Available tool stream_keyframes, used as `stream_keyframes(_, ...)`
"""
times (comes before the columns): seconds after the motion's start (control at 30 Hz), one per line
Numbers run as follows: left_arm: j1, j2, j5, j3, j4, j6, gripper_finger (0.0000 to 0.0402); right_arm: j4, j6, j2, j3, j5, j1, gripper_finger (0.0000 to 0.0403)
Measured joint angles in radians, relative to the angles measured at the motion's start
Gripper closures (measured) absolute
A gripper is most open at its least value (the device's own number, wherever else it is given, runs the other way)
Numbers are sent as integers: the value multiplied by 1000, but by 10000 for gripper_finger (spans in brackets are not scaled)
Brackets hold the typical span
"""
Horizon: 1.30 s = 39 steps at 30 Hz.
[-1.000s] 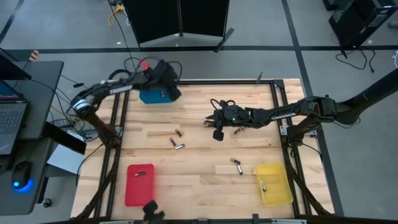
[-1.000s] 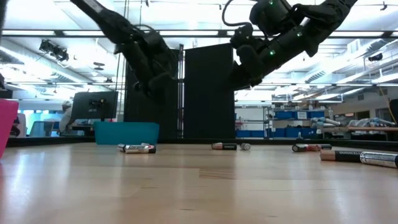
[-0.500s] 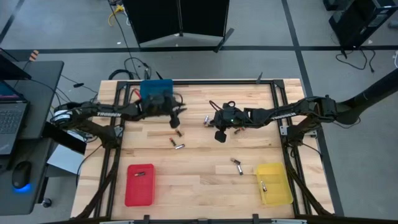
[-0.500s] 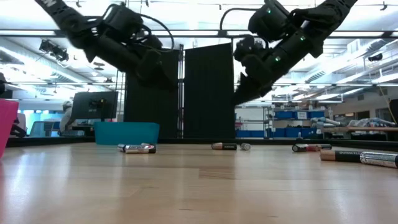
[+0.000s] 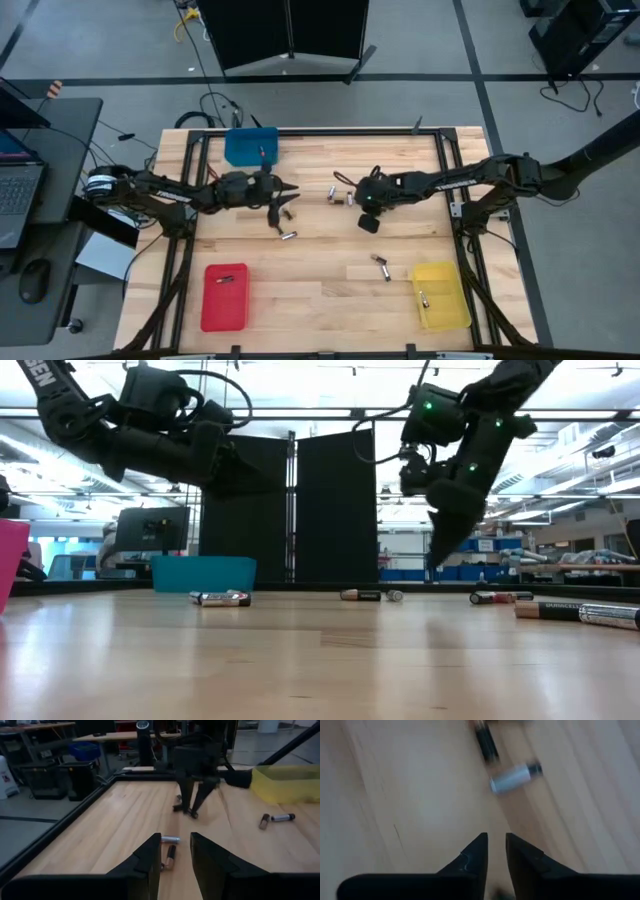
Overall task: Sort batteries
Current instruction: Put the brown battery into the red bin
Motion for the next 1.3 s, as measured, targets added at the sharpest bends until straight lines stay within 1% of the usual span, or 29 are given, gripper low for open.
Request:
stream_keyframes(0.1,-7,0,0,0,-3,1,291,-182,-40,0,55,0,0,299)
stream_keyframes(0.23,-8,1,0,0,-4,32,291,-413,-184,0,85,42,-7,273)
stream_keyframes(0.4,-8,1,0,0,-4,57,291,-563,-293,0,66,56,-55,250)
stream_keyframes(0.6,-8,1,-1,0,-6,57,291,-537,-431,0,36,56,-107,233)
stream_keyframes(0.73,-8,1,0,1,-8,57,291,-504,-484,0,36,56,-142,228)
stream_keyframes(0.8,-8,1,0,1,-10,56,291,-487,-504,0,36,53,-160,228)
stream_keyframes(0.93,-8,1,-1,1,-10,56,291,-463,-529,0,36,-1,-187,230)
stream_keyframes(1.07,-8,1,0,1,-13,56,291,-451,-554,0,30,-15,-211,230)
stream_keyframes(1.3,-8,2,0,1,-24,53,291,-388,-569,0,-47,-33,-229,231)
